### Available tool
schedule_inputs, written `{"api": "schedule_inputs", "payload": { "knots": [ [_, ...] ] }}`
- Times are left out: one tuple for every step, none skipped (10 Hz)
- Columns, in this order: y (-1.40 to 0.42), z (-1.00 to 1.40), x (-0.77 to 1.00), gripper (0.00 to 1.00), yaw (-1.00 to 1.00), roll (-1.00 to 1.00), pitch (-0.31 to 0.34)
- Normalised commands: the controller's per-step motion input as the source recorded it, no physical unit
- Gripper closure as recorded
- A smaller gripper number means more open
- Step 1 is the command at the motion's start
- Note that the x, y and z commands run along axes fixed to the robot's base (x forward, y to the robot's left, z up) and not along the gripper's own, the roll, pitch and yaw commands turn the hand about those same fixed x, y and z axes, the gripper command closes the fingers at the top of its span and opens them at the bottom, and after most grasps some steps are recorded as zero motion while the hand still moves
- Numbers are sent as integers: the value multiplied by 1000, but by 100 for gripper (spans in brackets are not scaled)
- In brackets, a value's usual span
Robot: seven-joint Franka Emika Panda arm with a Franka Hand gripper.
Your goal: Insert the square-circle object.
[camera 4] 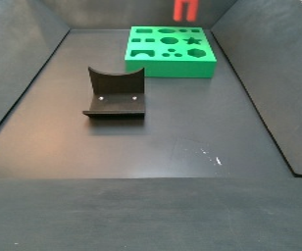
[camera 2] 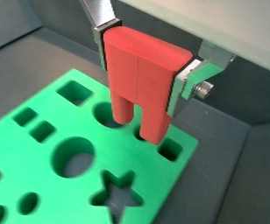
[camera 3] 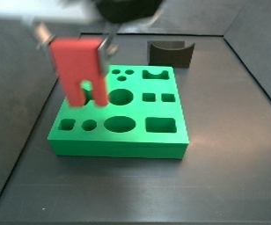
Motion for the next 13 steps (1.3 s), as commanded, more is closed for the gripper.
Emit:
{"api": "schedule_inputs", "payload": {
  "knots": [
    [-274,-429,0,100,-120,33,0],
    [-243,-286,0,100,-100,36,0],
    [-49,-163,0,100,-83,86,54],
    [0,-223,-91,100,-51,106,20],
    [0,-217,-266,100,-43,119,0],
    [0,-214,-289,100,-23,121,0],
    [0,-229,-294,100,0,91,0],
    [-131,-306,0,100,-20,-9,-37],
    [-97,-346,231,100,-49,0,0],
    [0,-431,363,100,-63,27,0],
    [0,-486,400,100,-57,76,0],
    [40,-517,183,100,-9,144,0],
    [0,-577,-9,100,-26,154,-97]
  ]
}}
